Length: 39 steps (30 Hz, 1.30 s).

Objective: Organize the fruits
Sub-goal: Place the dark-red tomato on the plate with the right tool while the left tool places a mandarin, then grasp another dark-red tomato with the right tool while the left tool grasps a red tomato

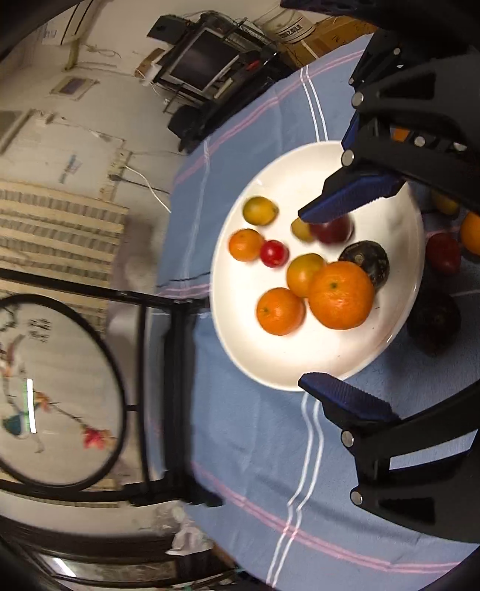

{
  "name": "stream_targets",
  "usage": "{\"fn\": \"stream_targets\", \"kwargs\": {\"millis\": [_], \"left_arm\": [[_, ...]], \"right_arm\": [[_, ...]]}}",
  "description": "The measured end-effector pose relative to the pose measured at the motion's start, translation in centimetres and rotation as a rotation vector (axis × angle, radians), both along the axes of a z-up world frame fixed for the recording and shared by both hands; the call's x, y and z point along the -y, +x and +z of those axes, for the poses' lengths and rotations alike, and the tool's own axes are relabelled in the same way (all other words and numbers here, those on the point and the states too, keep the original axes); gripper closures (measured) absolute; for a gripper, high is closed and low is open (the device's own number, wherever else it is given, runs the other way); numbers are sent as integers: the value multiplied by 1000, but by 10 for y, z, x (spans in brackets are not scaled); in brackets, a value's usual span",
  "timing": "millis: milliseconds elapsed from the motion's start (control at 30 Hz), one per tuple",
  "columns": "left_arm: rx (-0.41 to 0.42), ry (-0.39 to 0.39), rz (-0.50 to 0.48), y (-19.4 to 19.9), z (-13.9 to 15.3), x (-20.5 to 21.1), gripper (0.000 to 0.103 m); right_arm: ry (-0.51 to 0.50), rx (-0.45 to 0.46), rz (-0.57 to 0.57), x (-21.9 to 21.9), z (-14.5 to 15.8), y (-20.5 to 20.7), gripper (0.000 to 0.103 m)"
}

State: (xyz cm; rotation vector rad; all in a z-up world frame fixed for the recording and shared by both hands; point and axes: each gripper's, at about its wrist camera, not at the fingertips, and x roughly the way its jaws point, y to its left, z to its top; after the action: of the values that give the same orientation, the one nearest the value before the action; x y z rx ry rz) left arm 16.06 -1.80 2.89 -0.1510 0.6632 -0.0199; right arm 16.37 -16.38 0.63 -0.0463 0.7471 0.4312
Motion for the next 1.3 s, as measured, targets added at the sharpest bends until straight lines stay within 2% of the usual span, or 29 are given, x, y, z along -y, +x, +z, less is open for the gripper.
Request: {"fn": "stream_targets", "kwargs": {"millis": [100,333,633,800,867,1200,1233,1267,1300], "left_arm": [[29,11,17,-11,9,-3,19],[38,-7,28,-31,17,-19,12],[-25,8,36,-65,-2,-41,6],[-84,42,33,-71,-20,-44,5],[-90,28,27,-71,-21,-44,5],[-102,53,-7,-71,-28,-33,5],[-105,55,-12,-71,-29,-32,5],[-109,57,-18,-71,-30,-30,5],[-111,59,-26,-71,-30,-28,5]], "right_arm": [[5,31,-15,6,8,-6,45],[44,52,-40,28,16,-24,44],[8,-11,6,39,2,-67,42],[14,-48,97,40,1,-103,42],[5,-70,128,36,-2,-112,42],[-107,-151,124,6,-29,-104,42],[-120,-156,125,3,-32,-103,48],[-127,-159,125,2,-34,-101,64],[-127,-163,120,2,-35,-100,64]]}}
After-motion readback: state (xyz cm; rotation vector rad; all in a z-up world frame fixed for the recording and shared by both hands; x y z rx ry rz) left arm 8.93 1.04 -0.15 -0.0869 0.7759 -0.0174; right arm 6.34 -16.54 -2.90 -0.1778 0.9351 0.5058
